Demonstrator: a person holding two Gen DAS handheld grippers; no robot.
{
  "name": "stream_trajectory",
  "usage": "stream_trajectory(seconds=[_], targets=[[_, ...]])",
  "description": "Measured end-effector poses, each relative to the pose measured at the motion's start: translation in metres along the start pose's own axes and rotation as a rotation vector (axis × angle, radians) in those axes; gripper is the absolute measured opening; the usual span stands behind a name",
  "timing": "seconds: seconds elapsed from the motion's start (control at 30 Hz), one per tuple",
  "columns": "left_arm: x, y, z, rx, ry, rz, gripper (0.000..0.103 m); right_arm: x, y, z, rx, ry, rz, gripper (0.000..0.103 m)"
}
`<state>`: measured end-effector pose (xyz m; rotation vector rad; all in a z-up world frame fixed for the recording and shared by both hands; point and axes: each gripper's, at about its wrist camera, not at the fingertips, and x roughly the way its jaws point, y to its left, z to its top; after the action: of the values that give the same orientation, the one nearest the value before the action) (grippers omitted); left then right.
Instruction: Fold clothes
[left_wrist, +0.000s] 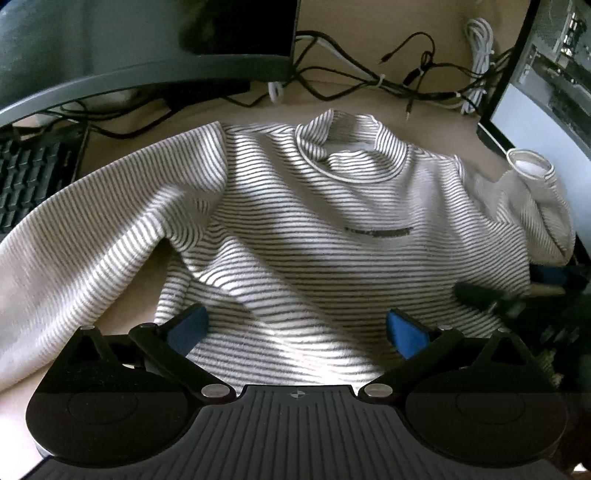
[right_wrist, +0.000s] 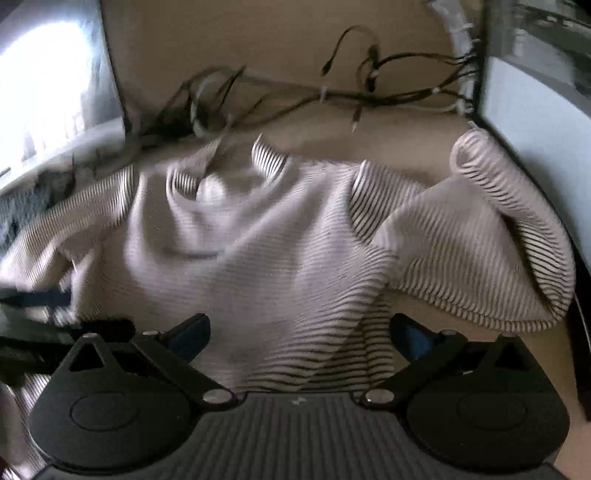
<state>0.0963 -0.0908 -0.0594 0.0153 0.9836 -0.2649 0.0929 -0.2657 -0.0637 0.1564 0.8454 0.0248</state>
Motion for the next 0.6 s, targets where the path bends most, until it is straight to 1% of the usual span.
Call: stream_trajectory(seconds=[0.03, 0.07, 0.1, 0.13, 0.17, 0.23, 0.27, 0.3, 0.33, 0.5, 0.6], targets=[[-0.001, 0.001, -0.002, 0.002, -0.002, 0.003, 0.103, -0.006, 0.000, 0.000, 0.001, -0.032, -0.004, 0.103], [-0.003, 0.002, -0.003, 0.002, -0.003, 0.005, 0.103, -0.013, 0.001, 0.001, -0.011, -0.066, -0.006, 0.097], [-0.004, 0.003, -0.005, 0.001, -0.003, 0.007, 0.103, -0.020, 0.003, 0.003, -0.024, -0.095, 0.005, 0.088], [-0.005, 0.004, -0.006, -0.002, -0.003, 0.007, 0.103, -0.023, 0.005, 0.004, -0.030, -0.107, 0.022, 0.086], [-0.006, 0.006, -0.008, -0.004, -0.003, 0.008, 0.103, -0.024, 0.008, 0.005, -0.038, -0.103, 0.043, 0.086], [-0.010, 0.008, -0.010, -0.008, -0.001, 0.010, 0.103, -0.019, 0.013, 0.002, -0.043, -0.053, 0.075, 0.077], [-0.011, 0.009, -0.012, -0.010, 0.000, 0.012, 0.103, -0.015, 0.015, -0.001, -0.038, -0.020, 0.092, 0.075], [-0.013, 0.011, -0.014, -0.012, 0.001, 0.013, 0.103, -0.011, 0.014, -0.004, -0.024, 0.016, 0.106, 0.075], [-0.015, 0.012, -0.016, -0.014, 0.002, 0.013, 0.103, -0.012, 0.014, -0.006, -0.029, 0.007, 0.103, 0.075], [-0.025, 0.018, -0.026, -0.028, 0.007, 0.021, 0.103, -0.019, 0.011, -0.011, -0.029, 0.020, 0.129, 0.075], [-0.030, 0.022, -0.031, -0.042, 0.011, 0.026, 0.103, -0.023, 0.018, -0.016, -0.046, 0.027, 0.142, 0.075]])
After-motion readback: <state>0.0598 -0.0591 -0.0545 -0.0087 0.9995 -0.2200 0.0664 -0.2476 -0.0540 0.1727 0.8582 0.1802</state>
